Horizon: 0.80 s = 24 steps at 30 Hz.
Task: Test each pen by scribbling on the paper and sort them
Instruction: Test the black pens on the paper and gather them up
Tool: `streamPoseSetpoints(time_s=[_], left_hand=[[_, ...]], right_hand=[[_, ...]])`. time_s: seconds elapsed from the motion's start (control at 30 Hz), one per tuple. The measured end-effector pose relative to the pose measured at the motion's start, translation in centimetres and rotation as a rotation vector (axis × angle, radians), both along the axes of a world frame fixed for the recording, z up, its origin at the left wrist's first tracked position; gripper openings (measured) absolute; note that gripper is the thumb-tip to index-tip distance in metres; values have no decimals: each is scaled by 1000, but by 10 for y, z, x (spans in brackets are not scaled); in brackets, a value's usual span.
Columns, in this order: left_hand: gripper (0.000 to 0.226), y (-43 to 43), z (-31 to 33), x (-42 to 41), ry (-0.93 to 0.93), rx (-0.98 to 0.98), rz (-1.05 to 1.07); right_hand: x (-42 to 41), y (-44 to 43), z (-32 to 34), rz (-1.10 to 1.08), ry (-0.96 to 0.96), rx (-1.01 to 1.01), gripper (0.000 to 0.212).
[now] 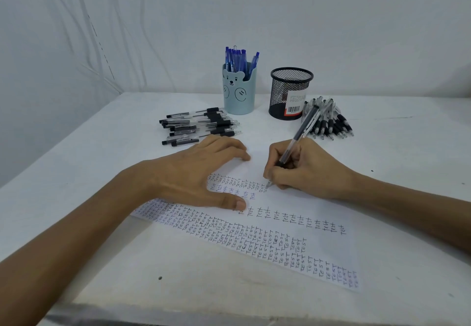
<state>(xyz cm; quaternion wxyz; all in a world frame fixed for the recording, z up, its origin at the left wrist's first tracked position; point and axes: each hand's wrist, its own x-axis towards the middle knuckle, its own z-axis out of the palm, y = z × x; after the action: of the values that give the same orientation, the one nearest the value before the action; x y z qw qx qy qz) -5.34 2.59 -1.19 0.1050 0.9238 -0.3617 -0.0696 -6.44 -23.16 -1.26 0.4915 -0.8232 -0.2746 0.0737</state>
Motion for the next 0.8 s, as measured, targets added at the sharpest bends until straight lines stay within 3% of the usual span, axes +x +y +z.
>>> streamPoseSetpoints(time_s=[0.33, 0.57, 0.8], left_hand=[[86, 1, -3, 2, -18, -25, -10], [75, 3, -2, 3, -54, -47, -27], [44, 20, 0, 19, -392, -152, 26]], right_hand=[[3, 2, -1, -12, -11, -38, 11], [15, -1, -1, -102, 299, 334, 24], [15, -1, 1, -93, 311, 419, 31]])
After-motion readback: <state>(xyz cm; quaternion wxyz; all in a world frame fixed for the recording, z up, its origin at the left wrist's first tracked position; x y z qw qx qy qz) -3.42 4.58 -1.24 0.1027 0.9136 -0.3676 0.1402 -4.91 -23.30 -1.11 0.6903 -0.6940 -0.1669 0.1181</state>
